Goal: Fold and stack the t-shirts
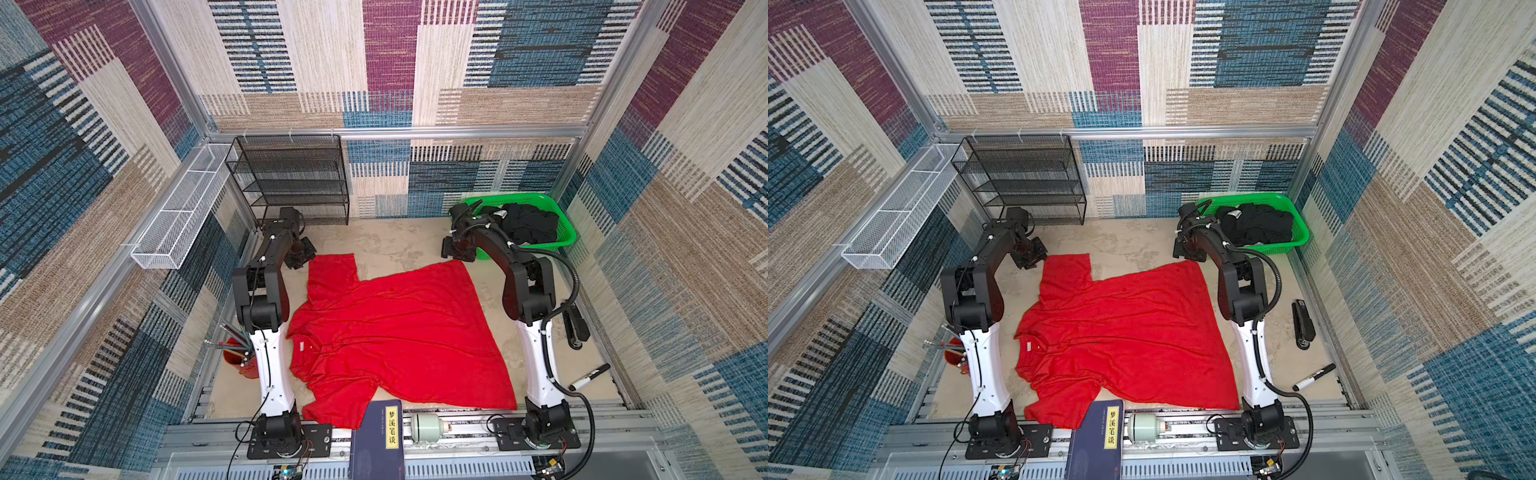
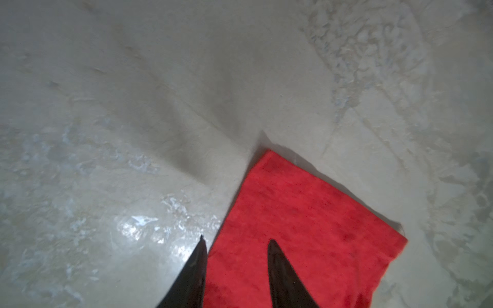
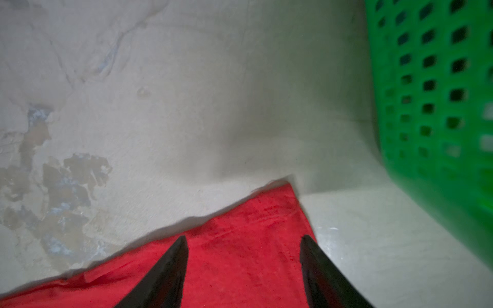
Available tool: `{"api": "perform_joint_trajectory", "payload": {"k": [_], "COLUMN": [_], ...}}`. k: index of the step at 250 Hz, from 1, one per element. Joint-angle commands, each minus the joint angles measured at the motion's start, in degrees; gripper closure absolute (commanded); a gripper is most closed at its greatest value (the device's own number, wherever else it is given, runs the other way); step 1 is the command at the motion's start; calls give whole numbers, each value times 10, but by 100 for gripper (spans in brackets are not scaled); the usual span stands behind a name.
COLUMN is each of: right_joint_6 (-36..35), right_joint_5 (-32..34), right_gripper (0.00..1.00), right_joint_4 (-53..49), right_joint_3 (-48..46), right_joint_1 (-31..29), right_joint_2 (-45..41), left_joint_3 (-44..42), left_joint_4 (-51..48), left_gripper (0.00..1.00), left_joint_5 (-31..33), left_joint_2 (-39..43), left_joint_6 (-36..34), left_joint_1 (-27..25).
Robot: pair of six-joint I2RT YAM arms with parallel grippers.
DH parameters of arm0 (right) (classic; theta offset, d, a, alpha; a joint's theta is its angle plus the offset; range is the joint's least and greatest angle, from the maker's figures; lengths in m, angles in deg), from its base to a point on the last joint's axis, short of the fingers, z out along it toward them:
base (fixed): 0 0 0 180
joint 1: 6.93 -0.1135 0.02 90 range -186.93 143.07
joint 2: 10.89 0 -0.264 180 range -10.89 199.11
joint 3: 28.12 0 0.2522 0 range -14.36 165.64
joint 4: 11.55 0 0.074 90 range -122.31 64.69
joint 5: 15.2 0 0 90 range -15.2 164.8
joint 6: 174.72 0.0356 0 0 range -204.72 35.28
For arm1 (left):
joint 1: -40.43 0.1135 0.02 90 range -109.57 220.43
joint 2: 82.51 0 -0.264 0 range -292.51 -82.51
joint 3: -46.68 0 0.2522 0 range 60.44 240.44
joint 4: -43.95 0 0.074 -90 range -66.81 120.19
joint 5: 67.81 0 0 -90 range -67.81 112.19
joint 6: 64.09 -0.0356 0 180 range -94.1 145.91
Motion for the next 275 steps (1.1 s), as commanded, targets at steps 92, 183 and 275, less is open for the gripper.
{"api": "perform_joint_trajectory", "payload": {"k": [92,183,275], "right_joint_6": [-7,-5,-6], "right_joint_5": [29,15,7], "right_gripper": [33,33,33], "right_joint_4": [-2,-4,-2], "right_joint_3": [7,20,38], "right_joint_1": [5,18,20], "right_joint_2": [13,24,35], "left_joint_3": [123,95,26], "left_joint_4": [-54,-98,-4], "left_gripper": [58,86,80], "left_joint_5": [3,51,8], "left_joint_2": [-101,-106,-44], "left_joint_6": [-10,-42,-35], "left_joint_1": [4,-4,-5]}}
